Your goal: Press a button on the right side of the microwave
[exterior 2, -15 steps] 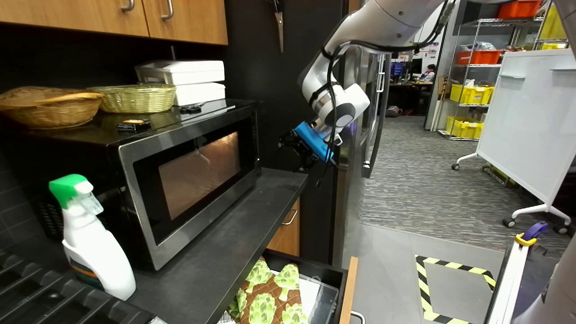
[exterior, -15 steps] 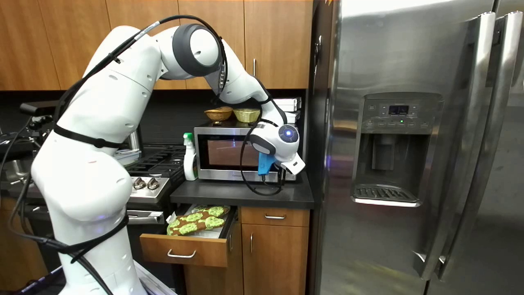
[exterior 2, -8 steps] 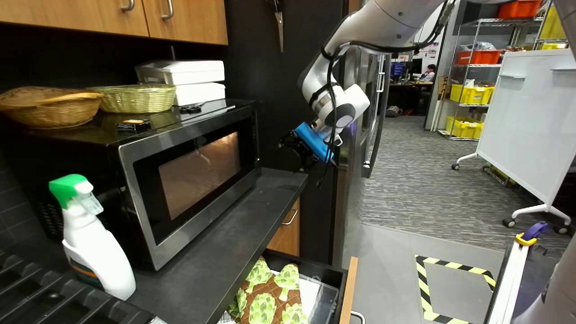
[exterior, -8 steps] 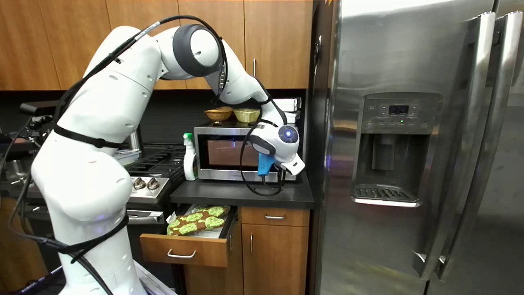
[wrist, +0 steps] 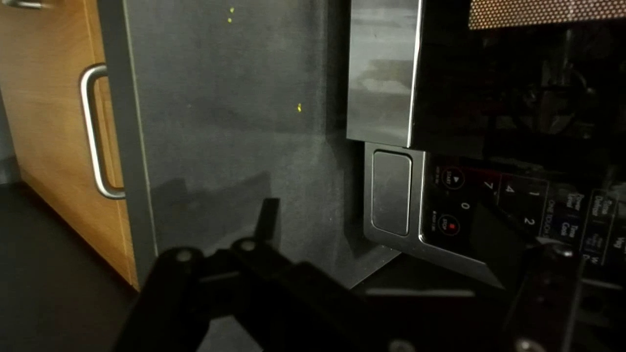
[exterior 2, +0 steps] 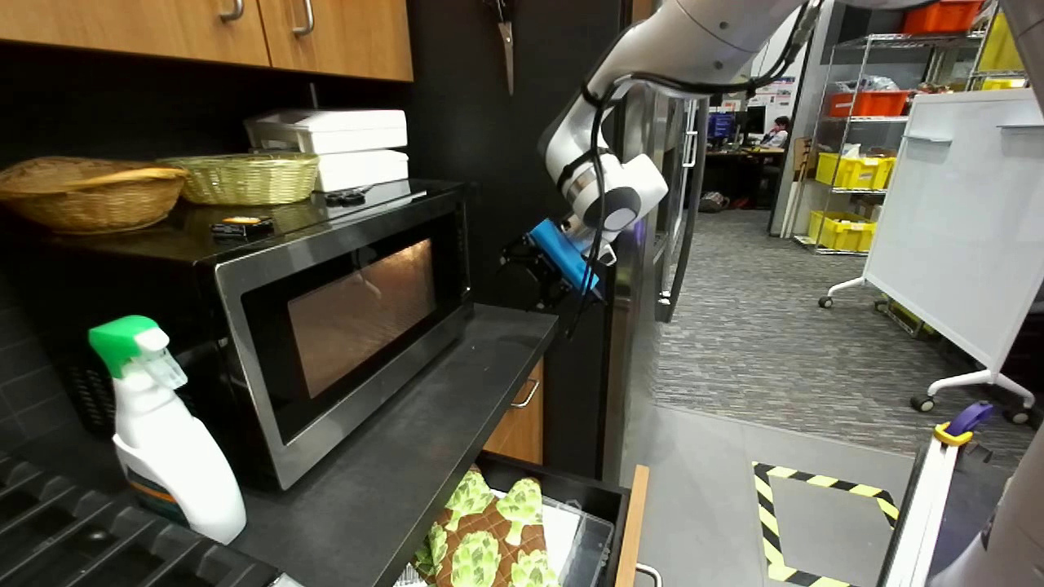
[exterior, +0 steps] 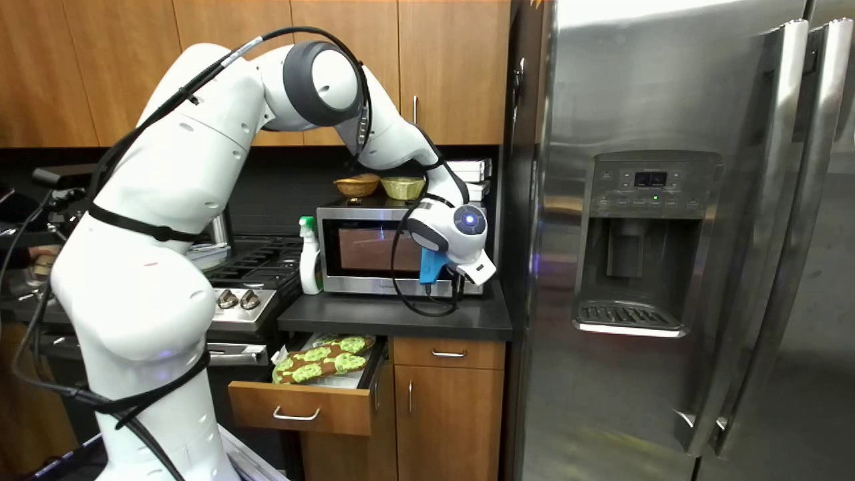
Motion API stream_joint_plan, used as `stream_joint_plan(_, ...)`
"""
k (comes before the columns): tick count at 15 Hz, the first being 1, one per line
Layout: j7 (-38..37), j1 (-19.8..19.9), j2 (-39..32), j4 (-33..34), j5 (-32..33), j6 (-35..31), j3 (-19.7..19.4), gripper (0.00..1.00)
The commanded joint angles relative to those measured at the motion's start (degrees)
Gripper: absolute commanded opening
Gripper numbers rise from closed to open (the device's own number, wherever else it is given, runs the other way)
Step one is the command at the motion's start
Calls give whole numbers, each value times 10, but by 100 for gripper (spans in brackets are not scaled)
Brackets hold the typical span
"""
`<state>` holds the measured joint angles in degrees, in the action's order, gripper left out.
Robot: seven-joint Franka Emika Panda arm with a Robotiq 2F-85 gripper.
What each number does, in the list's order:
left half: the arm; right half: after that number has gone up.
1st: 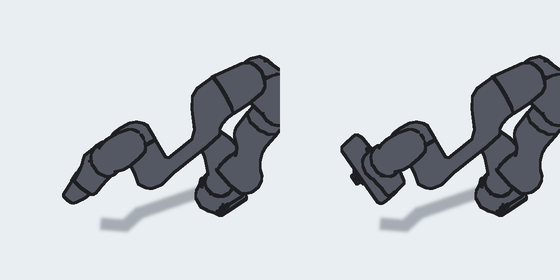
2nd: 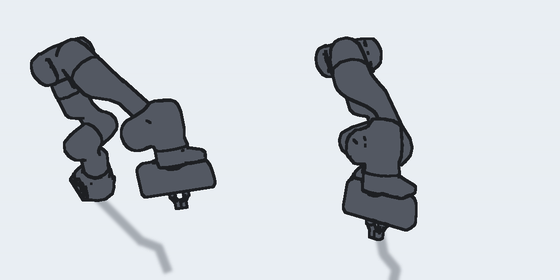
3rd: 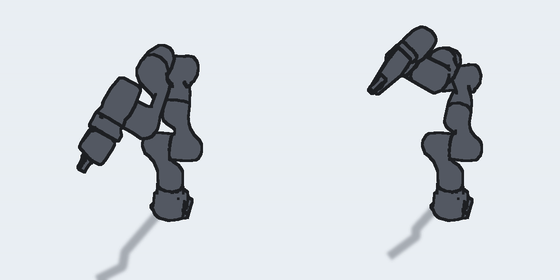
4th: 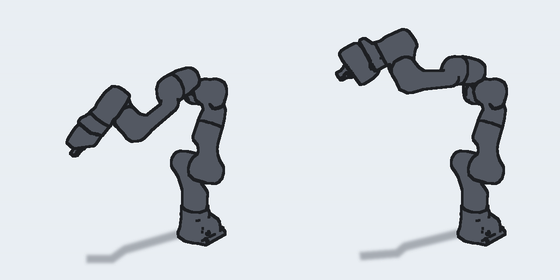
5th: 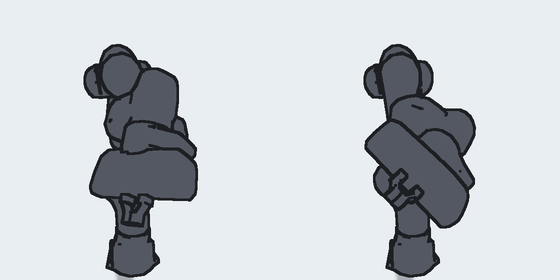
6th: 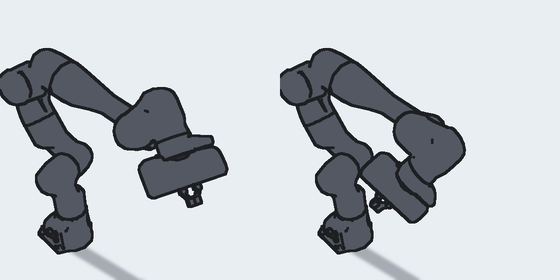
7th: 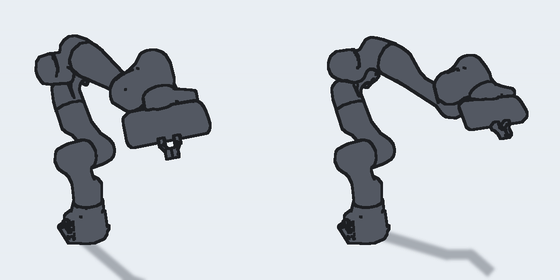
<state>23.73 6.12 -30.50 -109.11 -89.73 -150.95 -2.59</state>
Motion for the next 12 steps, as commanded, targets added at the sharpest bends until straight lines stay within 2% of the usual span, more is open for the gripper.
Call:
stream_joint_plan(1, 31, 9, -14, 19, -37, 14, 7, 100)
stream_joint_plan(9, 66, 6, -38, 37, -81, 33, 8, 98)
stream_joint_plan(10, 72, 5, -40, 39, -86, 35, 8, 92)
stream_joint_plan(11, 76, 5, -42, 41, -90, 36, 8, 75)
stream_joint_plan(12, 83, 6, -43, 43, -96, 38, 8, 71)
